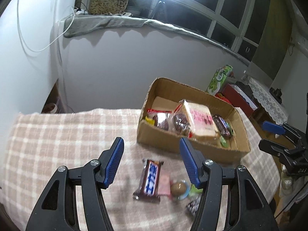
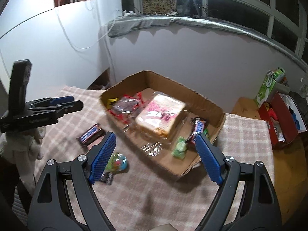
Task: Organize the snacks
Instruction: 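Grasp the chocolate bar with the left tool while the right tool grasps the green-lidded cup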
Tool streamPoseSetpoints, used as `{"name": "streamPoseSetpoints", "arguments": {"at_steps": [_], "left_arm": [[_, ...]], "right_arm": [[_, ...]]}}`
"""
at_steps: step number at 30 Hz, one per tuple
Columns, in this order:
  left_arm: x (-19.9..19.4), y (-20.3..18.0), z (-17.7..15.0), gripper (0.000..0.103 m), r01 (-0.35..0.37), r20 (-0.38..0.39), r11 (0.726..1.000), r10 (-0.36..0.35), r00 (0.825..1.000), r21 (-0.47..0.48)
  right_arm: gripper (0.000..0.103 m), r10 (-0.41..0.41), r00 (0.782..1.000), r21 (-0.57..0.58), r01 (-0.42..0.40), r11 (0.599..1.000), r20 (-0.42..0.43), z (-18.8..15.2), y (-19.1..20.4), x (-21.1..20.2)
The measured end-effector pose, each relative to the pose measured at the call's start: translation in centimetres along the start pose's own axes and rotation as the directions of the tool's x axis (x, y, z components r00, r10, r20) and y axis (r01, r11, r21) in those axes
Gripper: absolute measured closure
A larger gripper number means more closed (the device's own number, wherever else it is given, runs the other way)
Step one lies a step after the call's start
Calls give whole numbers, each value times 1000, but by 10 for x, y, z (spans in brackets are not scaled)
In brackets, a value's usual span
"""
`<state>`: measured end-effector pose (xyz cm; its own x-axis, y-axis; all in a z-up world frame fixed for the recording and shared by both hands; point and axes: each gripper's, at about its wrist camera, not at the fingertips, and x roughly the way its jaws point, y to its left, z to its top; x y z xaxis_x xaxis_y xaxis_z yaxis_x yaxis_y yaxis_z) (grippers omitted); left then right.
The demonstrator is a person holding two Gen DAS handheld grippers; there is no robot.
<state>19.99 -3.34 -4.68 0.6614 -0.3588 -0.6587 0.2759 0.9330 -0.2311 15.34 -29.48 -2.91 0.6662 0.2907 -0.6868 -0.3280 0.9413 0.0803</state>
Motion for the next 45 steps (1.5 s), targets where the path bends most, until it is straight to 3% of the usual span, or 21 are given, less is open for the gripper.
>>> {"name": "streamPoseSetpoints", "arguments": {"at_steps": [8, 16, 19, 25, 31, 34, 41, 45], "left_arm": [[-1, 6, -21, 44, 3, -22, 1000, -3, 1000, -16], [10, 4, -35, 44, 5, -62, 1000, -5, 998, -2], [15, 4, -39, 45, 9, -74, 1000, -9, 997, 2], [28, 1, -45, 50, 4, -99, 1000, -1, 995, 27], [41, 1, -44, 54, -2, -129, 999, 7, 992, 34], [46, 0, -44, 55, -6, -137, 999, 13, 990, 45], [57, -1, -49, 59, -14, -156, 998, 24, 987, 64], [58, 1, -53, 63, -18, -150, 997, 28, 988, 69]], "right_arm": [[16, 71, 997, 12, -70, 997, -44, -20, 25, 5], [17, 113, 985, 90, -101, 991, -129, -37, 31, 41], [26, 100, 984, 80, -89, 993, -146, -39, 35, 54], [28, 116, 975, 173, -83, 981, -190, -40, 34, 78], [38, 122, 965, 211, -73, 975, -231, -39, 37, 103], [42, 106, 961, 177, -61, 982, -257, -43, 45, 111], [62, 42, 963, 74, -23, 997, -268, -49, 53, 112], [63, 33, 962, 25, -27, 999, -271, -52, 53, 109]]}}
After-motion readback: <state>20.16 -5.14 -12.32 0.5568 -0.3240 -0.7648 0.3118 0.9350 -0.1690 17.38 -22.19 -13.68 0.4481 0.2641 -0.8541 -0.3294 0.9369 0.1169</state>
